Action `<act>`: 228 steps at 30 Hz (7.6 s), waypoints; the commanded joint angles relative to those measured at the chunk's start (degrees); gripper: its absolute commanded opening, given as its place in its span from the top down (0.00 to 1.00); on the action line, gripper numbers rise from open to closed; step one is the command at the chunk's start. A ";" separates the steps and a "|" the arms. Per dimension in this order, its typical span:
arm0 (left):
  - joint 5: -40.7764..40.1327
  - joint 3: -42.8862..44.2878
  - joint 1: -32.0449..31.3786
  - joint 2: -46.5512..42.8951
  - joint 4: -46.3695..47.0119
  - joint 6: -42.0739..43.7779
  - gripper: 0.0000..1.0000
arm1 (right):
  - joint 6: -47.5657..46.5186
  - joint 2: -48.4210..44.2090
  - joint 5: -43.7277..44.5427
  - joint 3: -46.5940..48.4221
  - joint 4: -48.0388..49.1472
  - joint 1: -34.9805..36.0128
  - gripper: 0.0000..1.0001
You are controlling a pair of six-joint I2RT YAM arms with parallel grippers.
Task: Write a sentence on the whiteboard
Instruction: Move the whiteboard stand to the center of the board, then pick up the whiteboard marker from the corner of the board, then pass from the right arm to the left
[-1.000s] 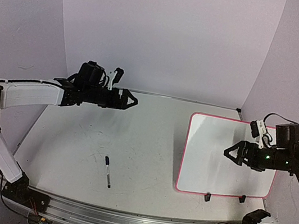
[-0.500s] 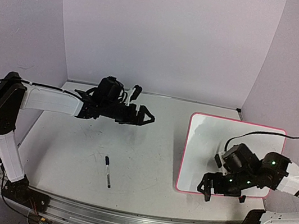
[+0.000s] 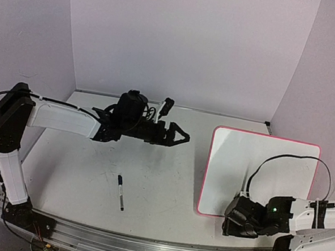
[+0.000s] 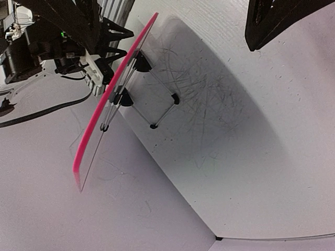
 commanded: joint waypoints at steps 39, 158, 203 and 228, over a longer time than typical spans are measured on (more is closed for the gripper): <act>3.02 -3.98 0.79 -2.23 13.31 -2.64 0.04 | -6.81 16.49 8.33 5.95 22.26 0.54 0.96; -32.85 -21.54 12.20 -55.69 -35.24 -1.69 0.01 | -59.20 33.32 -6.06 40.64 37.48 13.16 1.00; 15.62 -12.52 1.46 -28.80 -15.71 -1.79 0.74 | -72.01 8.61 -11.30 20.25 40.66 1.81 1.00; 14.42 -12.39 1.36 -27.97 -15.76 -0.89 1.00 | -69.71 9.78 -8.15 21.45 42.05 0.91 0.96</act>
